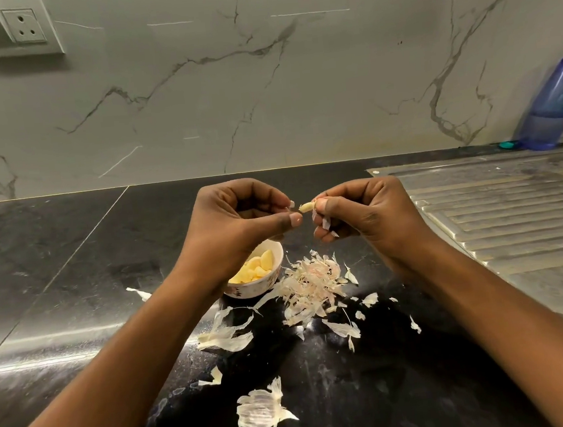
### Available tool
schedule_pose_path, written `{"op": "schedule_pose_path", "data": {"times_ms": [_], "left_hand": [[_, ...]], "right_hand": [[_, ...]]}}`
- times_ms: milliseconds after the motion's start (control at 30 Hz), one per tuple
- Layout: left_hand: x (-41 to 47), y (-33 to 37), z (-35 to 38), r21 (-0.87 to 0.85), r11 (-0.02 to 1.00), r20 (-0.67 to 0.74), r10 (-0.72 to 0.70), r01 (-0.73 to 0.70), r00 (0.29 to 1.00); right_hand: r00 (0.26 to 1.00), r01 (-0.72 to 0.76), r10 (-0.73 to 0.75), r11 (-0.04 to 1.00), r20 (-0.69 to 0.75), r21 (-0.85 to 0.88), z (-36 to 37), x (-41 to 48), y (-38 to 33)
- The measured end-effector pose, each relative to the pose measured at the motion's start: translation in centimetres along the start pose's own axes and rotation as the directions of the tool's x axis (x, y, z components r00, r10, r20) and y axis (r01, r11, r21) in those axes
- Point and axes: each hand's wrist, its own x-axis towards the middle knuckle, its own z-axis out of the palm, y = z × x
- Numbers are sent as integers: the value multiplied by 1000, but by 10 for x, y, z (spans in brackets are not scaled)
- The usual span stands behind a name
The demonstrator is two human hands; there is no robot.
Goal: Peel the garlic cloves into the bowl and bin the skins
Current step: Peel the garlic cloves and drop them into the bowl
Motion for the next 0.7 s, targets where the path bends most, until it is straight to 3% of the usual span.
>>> {"op": "schedule_pose_path", "data": {"times_ms": [367, 700], "left_hand": [[-1, -3, 3, 43, 999, 36, -13, 11, 999], [-3, -1, 5, -37, 997, 81, -63, 66, 995]], "right_hand": [[999, 19, -14, 991, 38, -136, 0, -1, 1], [998, 25, -14, 985, 67, -169, -1, 0, 2]]}}
